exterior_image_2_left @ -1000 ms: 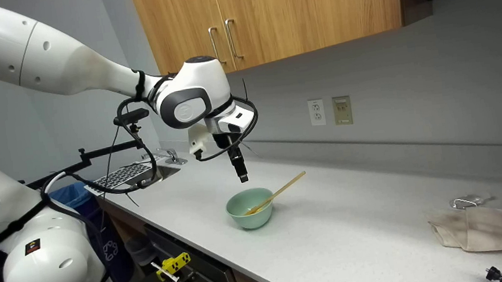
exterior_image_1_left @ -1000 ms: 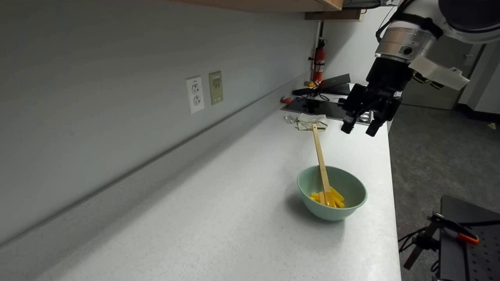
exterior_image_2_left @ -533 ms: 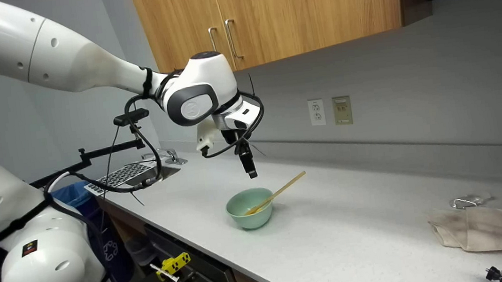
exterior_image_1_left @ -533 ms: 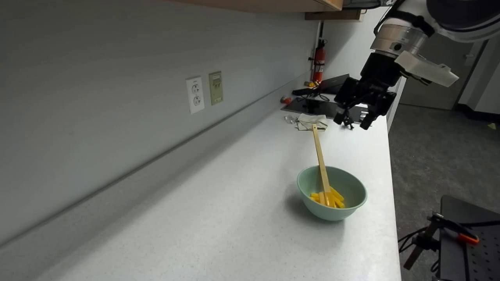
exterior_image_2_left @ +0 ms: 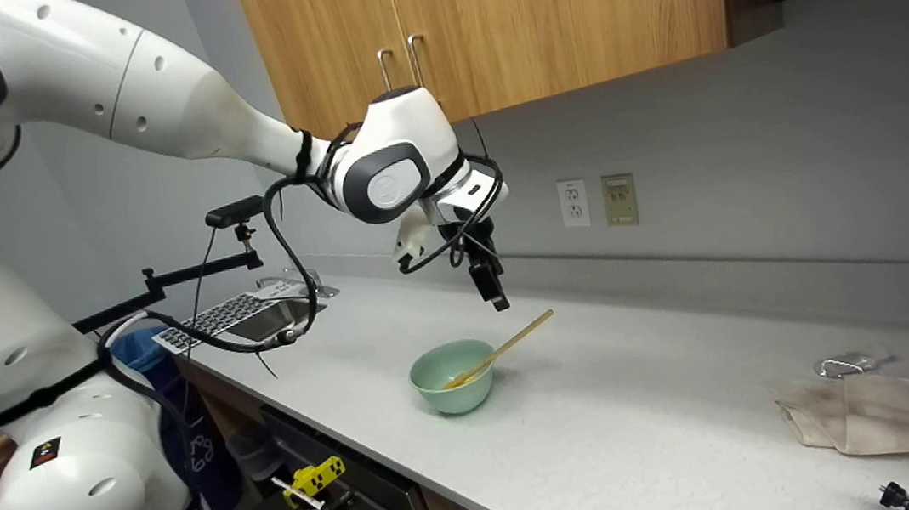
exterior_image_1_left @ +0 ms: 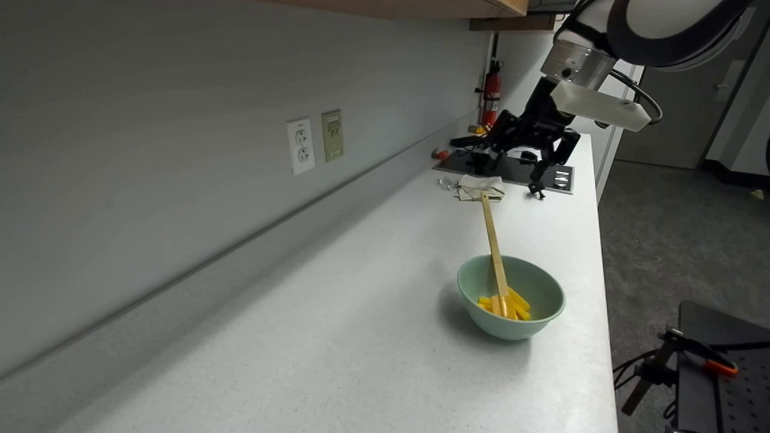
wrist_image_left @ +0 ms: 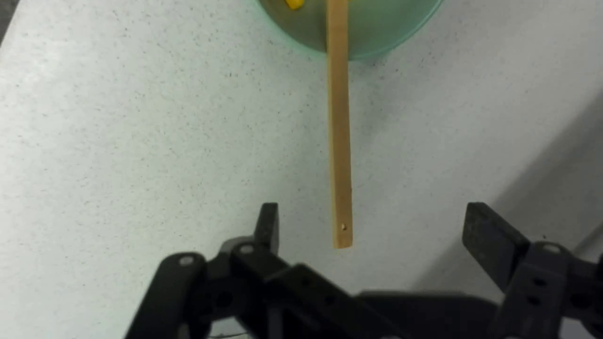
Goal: Use the ladle to stir in the bowl
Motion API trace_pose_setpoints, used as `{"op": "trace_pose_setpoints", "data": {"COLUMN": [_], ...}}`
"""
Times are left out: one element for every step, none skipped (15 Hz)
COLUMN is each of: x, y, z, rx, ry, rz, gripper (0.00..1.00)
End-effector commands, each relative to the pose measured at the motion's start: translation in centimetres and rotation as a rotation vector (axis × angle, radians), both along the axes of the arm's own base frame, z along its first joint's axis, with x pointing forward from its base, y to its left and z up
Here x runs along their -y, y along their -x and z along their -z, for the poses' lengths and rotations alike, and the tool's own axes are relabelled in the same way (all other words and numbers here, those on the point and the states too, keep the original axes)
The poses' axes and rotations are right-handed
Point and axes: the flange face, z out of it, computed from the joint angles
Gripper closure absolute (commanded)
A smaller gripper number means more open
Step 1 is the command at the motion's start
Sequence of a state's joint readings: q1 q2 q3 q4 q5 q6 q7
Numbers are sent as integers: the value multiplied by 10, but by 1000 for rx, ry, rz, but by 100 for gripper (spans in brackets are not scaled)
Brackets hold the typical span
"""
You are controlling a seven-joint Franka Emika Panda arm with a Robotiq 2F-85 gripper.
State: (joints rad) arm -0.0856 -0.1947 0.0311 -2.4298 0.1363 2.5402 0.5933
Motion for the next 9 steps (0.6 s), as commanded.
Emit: {"op": "trace_pose_setpoints", "data": {"x": [5, 4, 3, 1, -1, -3, -5, -9, -12], "y": [-28, -32, -35, -38, -41, -45, -47, -49, -50], "z": [13, 18, 24, 29, 33, 36, 39, 42, 43], "rx": [-6, -20, -35, -47, -54, -60, -67, -71, -69], "ry": [33, 35, 36, 34, 33, 31, 26, 22, 21], "rz": [86, 101, 111, 117, 122, 125, 123, 112, 98], "gripper": [0, 0, 0, 0, 0, 0, 0, 0, 0]}}
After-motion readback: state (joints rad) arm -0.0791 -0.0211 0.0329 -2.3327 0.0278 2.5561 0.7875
